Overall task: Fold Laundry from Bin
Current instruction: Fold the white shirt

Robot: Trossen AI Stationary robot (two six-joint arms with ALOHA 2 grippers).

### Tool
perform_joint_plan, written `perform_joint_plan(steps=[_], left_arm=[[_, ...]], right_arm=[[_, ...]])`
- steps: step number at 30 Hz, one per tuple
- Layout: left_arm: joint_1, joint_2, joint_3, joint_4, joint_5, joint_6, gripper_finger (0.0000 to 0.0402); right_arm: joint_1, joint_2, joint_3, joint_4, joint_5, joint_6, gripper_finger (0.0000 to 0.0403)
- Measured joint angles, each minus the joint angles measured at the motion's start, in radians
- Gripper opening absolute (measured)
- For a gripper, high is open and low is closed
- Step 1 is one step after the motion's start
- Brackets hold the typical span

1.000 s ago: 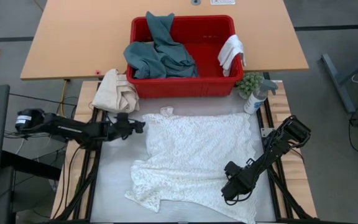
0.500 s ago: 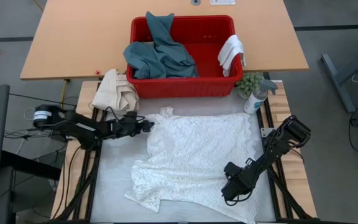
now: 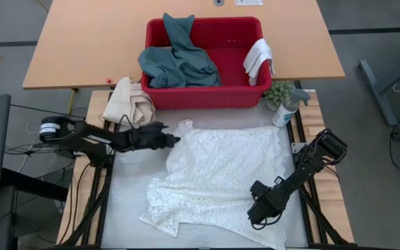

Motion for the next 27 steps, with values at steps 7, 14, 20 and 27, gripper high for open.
perform_joint_plan(steps=[7,14,20,27], left_arm=[[0.019,-0.204,0.089,-0.468,0.016,0.021,0.0003],[0.044,-0.301,0.287,-0.978,-0.155,0.224,0.0001],[0.069,-0.287,0.395,-1.013,-0.264,0.437,0.0001],[0.073,-0.288,0.452,-1.076,-0.311,0.616,0.0045]], right_arm=[[0.000,0.000,0.000,0.000,0.002,0.000,0.0026],[0.000,0.000,0.000,0.000,0.006,0.000,0.0026],[0.000,0.000,0.000,0.003,0.010,0.011,0.0026],[0.000,0.000,0.000,0.005,0.010,0.025,0.0026]])
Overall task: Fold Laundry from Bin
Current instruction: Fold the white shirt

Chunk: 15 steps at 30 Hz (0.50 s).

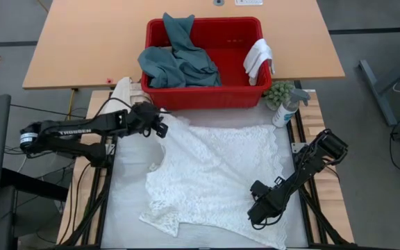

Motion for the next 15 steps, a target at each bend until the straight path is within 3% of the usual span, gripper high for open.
perform_joint_plan(steps=[10,15], left_arm=[[-0.001,0.000,0.008,-0.242,0.115,0.053,0.0159],[-0.001,0.000,0.008,-0.316,0.130,-0.013,0.0206]], right_arm=[[0.000,0.000,0.000,0.000,0.000,0.000,0.0026],[0.000,0.000,0.000,0.000,0.000,0.001,0.0026]])
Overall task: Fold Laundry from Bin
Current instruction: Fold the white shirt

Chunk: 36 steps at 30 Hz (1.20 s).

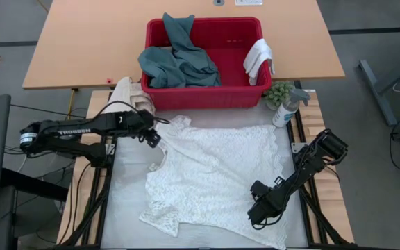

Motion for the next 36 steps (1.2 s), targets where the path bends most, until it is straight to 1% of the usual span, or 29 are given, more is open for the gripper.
perform_joint_plan(steps=[2,5,7,10,12,16,18,20,24,28,33,36], left_arm=[[-0.002,0.000,0.000,-0.044,0.023,-0.058,0.0214],[-0.032,0.000,-0.006,-0.079,0.107,-0.119,0.0216],[-0.078,0.000,-0.021,-0.078,0.162,-0.173,0.0217],[-0.200,0.000,-0.049,-0.050,0.210,-0.278,0.0217],[-0.302,0.000,-0.069,-0.037,0.203,-0.369,0.0217],[-0.495,0.000,-0.131,-0.021,0.138,-0.582,0.0217],[-0.575,0.000,-0.172,0.011,0.097,-0.689,0.0217],[-0.631,0.000,-0.223,0.078,0.064,-0.785,0.0217],[-0.689,0.000,-0.308,0.229,0.018,-0.924,0.0217],[-0.710,0.000,-0.359,0.332,0.027,-0.946,0.0217],[-0.736,0.001,-0.374,0.340,0.038,-0.981,0.0217],[-0.754,0.013,-0.379,0.344,0.056,-1.051,0.0217]], right_arm=[[0.000,0.000,0.000,0.000,0.000,0.000,0.0026],[0.000,0.000,0.000,0.000,0.000,0.000,0.0026],[0.000,0.000,0.000,0.000,0.000,0.002,0.0026],[0.000,0.000,0.000,0.000,0.000,0.002,0.0026],[0.000,0.000,0.000,0.000,0.000,0.002,0.0026],[0.000,0.000,0.000,0.000,0.000,0.002,0.0026],[0.000,0.000,0.000,0.000,0.001,0.002,0.0026],[0.000,0.000,0.000,0.000,0.004,0.002,0.0026],[0.000,0.000,0.000,0.000,0.008,0.002,0.0026],[0.000,0.000,0.000,0.000,0.009,0.002,0.0026],[0.000,0.000,0.000,0.000,0.009,0.002,0.0026],[0.000,0.000,0.000,0.000,0.009,0.001,0.0026]])
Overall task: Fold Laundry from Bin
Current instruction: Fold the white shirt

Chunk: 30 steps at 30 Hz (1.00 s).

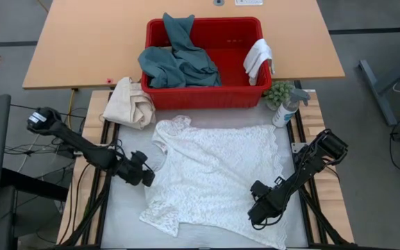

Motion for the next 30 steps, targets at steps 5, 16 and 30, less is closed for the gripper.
perform_joint_plan(steps=[5,16,30], left_arm=[[-0.085,0.017,0.000,0.026,0.019,-0.151,0.0217],[-0.294,0.019,0.000,0.035,-0.148,-0.420,0.0166],[-0.305,0.019,-0.020,-0.016,-0.334,-0.407,0.0183]], right_arm=[[0.000,0.000,0.000,0.000,-0.001,0.000,0.0026],[0.000,0.000,0.000,0.000,-0.001,0.000,0.0026],[0.000,0.000,0.000,0.000,-0.001,-0.001,0.0026]])
